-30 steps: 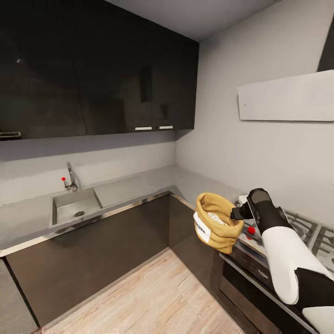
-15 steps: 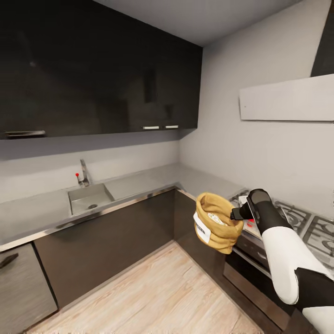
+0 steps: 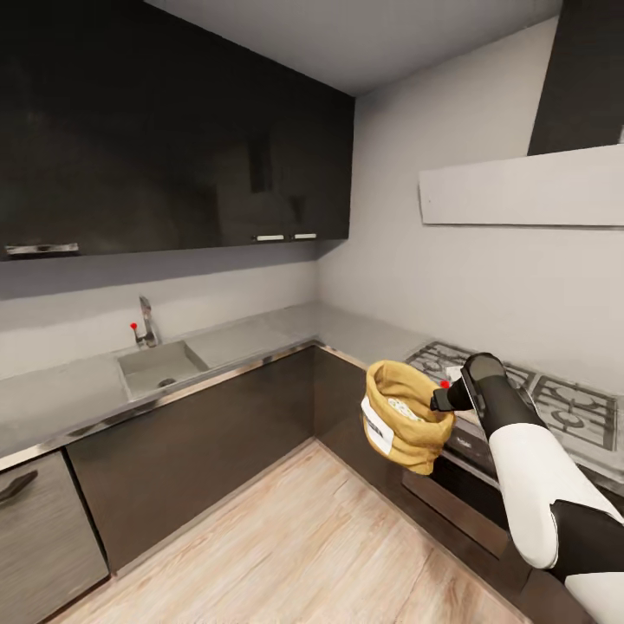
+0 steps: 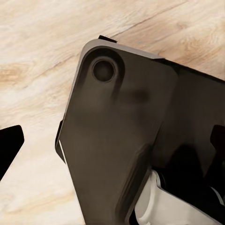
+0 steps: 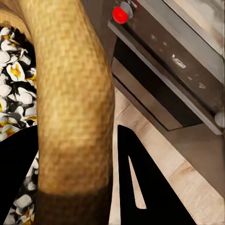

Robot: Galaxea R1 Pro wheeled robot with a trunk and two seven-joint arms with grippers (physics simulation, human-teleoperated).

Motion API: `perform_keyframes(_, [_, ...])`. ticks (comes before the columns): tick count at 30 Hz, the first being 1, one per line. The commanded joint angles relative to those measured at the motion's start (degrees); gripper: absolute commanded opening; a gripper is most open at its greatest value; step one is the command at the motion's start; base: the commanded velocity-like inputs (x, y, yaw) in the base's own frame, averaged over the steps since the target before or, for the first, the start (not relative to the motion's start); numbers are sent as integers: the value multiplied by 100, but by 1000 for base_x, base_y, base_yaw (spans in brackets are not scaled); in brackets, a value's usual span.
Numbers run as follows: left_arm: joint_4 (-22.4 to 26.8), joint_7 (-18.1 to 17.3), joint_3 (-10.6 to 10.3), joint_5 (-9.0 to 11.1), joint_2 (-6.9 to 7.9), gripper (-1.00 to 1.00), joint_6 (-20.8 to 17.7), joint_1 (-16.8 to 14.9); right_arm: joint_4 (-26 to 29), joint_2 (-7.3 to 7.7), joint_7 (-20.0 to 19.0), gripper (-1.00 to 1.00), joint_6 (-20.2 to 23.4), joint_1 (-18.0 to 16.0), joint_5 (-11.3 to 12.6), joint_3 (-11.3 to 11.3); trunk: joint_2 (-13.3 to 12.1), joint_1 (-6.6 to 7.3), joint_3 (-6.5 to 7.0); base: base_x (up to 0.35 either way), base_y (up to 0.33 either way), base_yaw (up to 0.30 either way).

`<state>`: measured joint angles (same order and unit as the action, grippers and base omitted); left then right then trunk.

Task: In the kitchen, take the popcorn bag from the countertop, put it into the microwave, and heat it until the popcorn is cooked so the cooked popcorn ends up inside the bag.

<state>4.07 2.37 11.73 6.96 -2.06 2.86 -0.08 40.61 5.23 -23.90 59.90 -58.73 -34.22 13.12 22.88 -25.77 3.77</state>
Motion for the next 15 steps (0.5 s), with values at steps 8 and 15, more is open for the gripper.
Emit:
perform_keyframes(8, [-3, 9, -22, 51, 12, 100, 22, -1, 5, -4, -54, -100, 10, -5, -58, 15, 4, -1, -3, -25, 24, -283])
perform_keyframes(15, [-3, 9, -26, 49, 8, 100, 22, -1, 1, -4, -45, -100, 10, -3, -59, 15, 4, -1, -3, 0, 0, -283])
